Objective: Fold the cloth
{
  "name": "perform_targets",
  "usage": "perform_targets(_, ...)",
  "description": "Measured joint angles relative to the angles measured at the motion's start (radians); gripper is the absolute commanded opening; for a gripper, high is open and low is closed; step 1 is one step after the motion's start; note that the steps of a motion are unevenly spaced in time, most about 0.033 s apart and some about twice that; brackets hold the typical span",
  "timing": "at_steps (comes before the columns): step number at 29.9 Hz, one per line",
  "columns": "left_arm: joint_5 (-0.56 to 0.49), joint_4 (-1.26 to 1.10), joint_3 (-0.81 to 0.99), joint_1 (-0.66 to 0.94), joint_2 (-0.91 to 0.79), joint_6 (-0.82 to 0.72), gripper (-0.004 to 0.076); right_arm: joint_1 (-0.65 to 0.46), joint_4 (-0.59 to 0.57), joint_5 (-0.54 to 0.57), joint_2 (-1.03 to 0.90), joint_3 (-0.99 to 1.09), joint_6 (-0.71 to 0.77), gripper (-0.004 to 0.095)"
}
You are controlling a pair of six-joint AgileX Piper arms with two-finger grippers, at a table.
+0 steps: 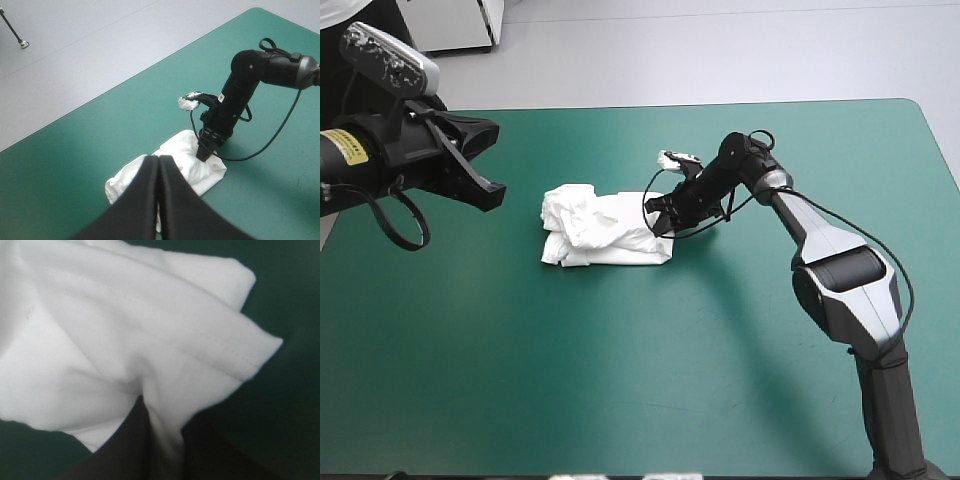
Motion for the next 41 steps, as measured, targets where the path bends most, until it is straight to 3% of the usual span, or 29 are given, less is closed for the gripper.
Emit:
perform_targets(6,0.0,-0.016,0.0,0.0,0.0,-0.001,-0.001,-0.037,-0.155,0.019,-0.039,-0.001,0.043,0.0)
perform_targets(13,0.0,-0.034,0.0,0.0,0.0,-0.001,-0.001,-0.213,-0.34,0.033,-0.11,0.046,0.078,0.0)
perform_targets(25,0.0,-0.046,0.0,0.0,0.0,-0.001,-0.001,-0.503,-0.545,0.03,-0.377,0.423,0.111,0.0)
perform_targets(36,0.0,-0.085,0.0,0.0,0.0,-0.001,-0.001,-0.794,-0.55,-0.001,-0.615,0.694,0.111,0.0004)
perform_targets(38,0.0,-0.096,0.0,0.0,0.0,0.003,-0.001,-0.824,-0.537,-0.001,-0.628,0.721,0.111,0.0029)
perform_targets(41,0.0,-0.124,0.0,0.0,-0.001,0.01,-0.001,-0.844,-0.513,-0.001,-0.631,0.737,0.11,0.0144)
